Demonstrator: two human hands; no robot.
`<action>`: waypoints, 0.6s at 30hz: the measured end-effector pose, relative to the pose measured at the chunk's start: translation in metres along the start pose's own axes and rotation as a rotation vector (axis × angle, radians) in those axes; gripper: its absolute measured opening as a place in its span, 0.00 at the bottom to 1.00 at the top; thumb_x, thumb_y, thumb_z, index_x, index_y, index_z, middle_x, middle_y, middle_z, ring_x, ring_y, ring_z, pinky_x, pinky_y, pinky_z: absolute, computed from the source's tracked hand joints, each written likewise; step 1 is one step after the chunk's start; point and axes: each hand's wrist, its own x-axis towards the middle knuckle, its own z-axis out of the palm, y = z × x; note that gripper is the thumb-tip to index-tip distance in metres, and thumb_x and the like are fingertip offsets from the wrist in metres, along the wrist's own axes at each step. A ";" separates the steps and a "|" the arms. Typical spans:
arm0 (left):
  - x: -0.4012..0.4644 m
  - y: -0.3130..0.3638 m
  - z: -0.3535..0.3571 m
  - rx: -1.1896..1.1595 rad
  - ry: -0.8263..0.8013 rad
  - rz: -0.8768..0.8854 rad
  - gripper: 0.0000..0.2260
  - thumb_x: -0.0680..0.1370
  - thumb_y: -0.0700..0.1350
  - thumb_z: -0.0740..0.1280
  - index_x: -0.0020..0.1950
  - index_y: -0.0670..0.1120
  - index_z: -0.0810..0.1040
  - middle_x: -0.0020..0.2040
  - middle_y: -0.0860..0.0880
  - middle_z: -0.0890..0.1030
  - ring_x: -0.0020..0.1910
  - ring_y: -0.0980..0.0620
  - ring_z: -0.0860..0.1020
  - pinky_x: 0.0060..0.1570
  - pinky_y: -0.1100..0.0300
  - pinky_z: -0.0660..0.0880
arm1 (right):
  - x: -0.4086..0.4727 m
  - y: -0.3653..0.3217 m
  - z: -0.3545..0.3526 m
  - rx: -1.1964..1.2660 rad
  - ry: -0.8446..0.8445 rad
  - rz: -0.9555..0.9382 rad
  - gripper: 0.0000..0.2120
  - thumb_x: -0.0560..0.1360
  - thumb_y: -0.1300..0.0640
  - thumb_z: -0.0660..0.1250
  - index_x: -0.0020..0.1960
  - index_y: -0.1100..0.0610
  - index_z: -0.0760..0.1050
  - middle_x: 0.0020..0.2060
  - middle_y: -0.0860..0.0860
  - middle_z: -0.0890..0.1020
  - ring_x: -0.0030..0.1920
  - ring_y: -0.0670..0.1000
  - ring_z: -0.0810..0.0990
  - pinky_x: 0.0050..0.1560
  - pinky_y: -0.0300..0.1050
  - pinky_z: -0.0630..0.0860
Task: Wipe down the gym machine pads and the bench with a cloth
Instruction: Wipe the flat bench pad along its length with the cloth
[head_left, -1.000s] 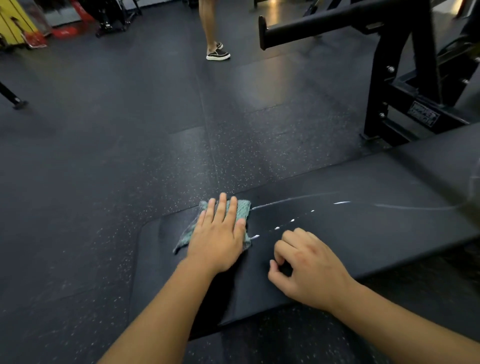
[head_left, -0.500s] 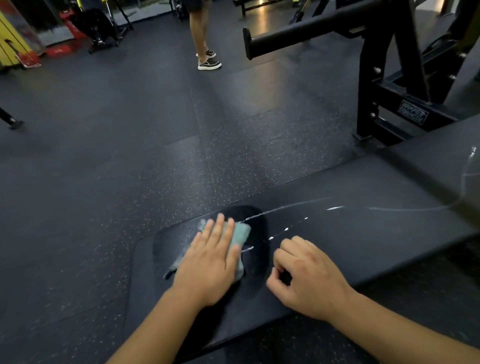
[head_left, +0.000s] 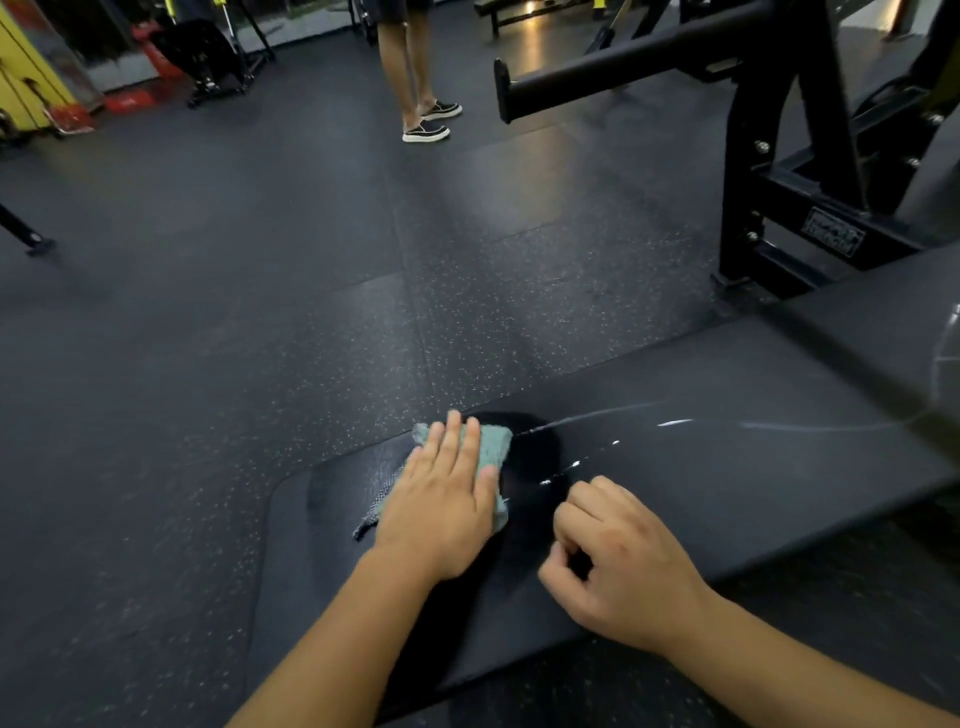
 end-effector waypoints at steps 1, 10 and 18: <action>0.014 0.013 0.002 -0.028 0.020 -0.028 0.28 0.86 0.58 0.41 0.85 0.50 0.40 0.84 0.50 0.37 0.83 0.51 0.37 0.82 0.51 0.40 | 0.001 0.000 0.000 -0.001 0.001 0.003 0.12 0.70 0.58 0.69 0.34 0.54 0.65 0.34 0.46 0.66 0.36 0.50 0.65 0.38 0.49 0.70; -0.031 0.024 0.008 0.033 -0.042 0.423 0.27 0.86 0.59 0.41 0.84 0.54 0.39 0.83 0.55 0.35 0.81 0.58 0.33 0.81 0.55 0.37 | -0.004 0.002 -0.006 0.040 -0.007 -0.014 0.10 0.71 0.59 0.67 0.36 0.54 0.67 0.35 0.46 0.68 0.38 0.49 0.66 0.40 0.47 0.70; 0.031 0.052 0.006 -0.041 -0.019 0.072 0.29 0.85 0.59 0.39 0.84 0.50 0.38 0.84 0.49 0.35 0.82 0.50 0.34 0.81 0.50 0.37 | 0.000 -0.001 -0.005 0.037 -0.005 0.006 0.10 0.70 0.60 0.67 0.35 0.55 0.67 0.35 0.47 0.68 0.37 0.50 0.66 0.40 0.46 0.69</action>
